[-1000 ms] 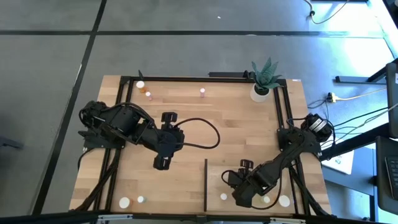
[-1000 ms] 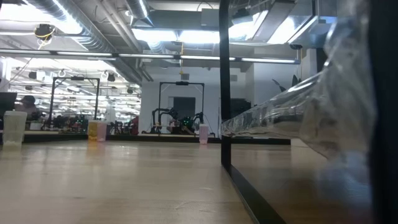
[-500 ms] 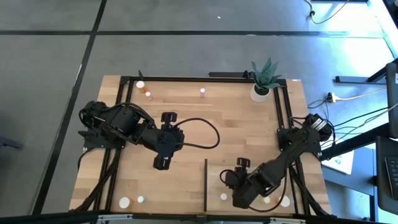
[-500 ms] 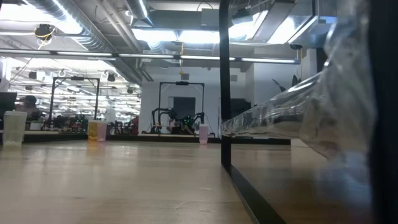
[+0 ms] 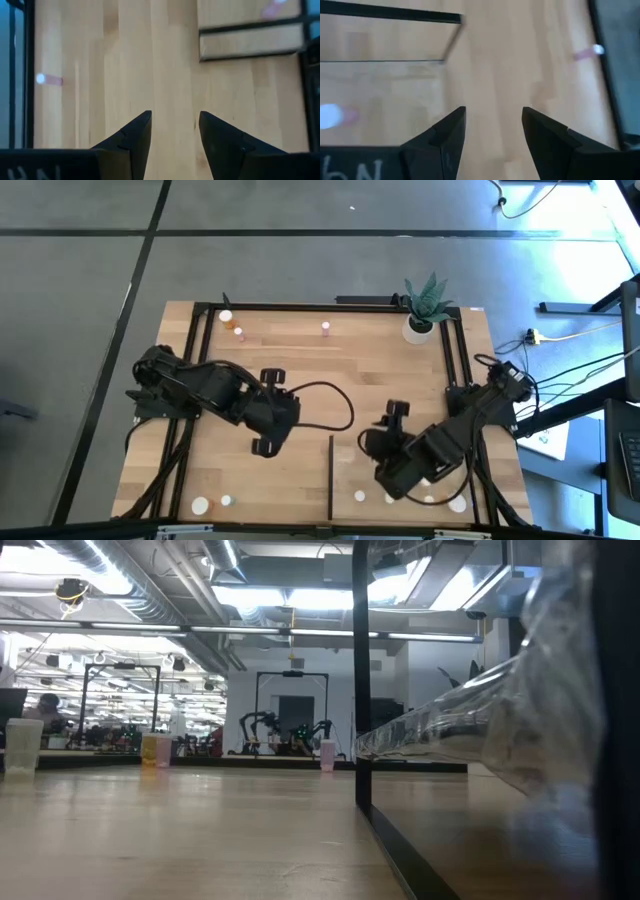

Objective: Pick and place medicine bottles onto shelf by color
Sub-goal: Put the yellow pill bottle on the shelf aligned with the other yellow pill bottle

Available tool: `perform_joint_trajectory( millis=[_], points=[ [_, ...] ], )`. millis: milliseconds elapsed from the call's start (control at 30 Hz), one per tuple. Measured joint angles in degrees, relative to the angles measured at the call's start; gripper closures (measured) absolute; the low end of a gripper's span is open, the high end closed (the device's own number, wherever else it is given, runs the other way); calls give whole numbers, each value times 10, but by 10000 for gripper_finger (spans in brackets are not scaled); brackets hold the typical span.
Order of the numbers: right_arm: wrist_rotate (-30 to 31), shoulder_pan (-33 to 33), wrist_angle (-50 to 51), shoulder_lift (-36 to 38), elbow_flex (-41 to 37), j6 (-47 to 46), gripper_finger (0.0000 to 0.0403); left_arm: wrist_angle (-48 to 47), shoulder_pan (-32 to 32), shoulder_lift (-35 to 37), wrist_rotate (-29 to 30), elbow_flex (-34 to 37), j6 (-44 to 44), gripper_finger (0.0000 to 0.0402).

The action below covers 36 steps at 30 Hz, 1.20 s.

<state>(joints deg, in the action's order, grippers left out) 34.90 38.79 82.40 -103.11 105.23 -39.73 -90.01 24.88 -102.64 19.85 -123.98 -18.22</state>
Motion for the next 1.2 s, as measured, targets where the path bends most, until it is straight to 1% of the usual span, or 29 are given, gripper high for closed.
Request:
perform_joint_trajectory(
  millis=[167, 267, 367, 467, 633, 833, 967, 1133, 1200],
  points=[
    [1, -27, 73, 7, 28, 12, 206, 0, 0, 2, 0, 50, -25, 244],
    [2, -48, 75, 28, 25, 26, 206, 1, 0, 12, 3, 77, -41, 244],
    [3, -66, 74, 56, 18, 40, 206, 2, -5, 40, 6, 109, -69, 244],
    [4, -82, 72, 87, 4, 40, 206, 0, -15, 85, 15, 151, -104, 244],
    [3, -98, 54, 126, -28, 41, 206, 3, -25, 179, 30, 239, -204, 244],
    [-7, -101, 20, 149, -70, 58, 206, 6, -30, 268, 40, 350, -375, 244],
    [-11, -101, 8, 150, -82, 60, 206, 6, -30, 296, 41, 411, -475, 244],
    [-51, -101, -5, 150, -92, 83, 206, 6, -30, 303, 40, 465, -537, 244],
    [-55, -101, -18, 150, -92, 90, 206, 7, -31, 303, 30, 478, -563, 244]
  ],
)
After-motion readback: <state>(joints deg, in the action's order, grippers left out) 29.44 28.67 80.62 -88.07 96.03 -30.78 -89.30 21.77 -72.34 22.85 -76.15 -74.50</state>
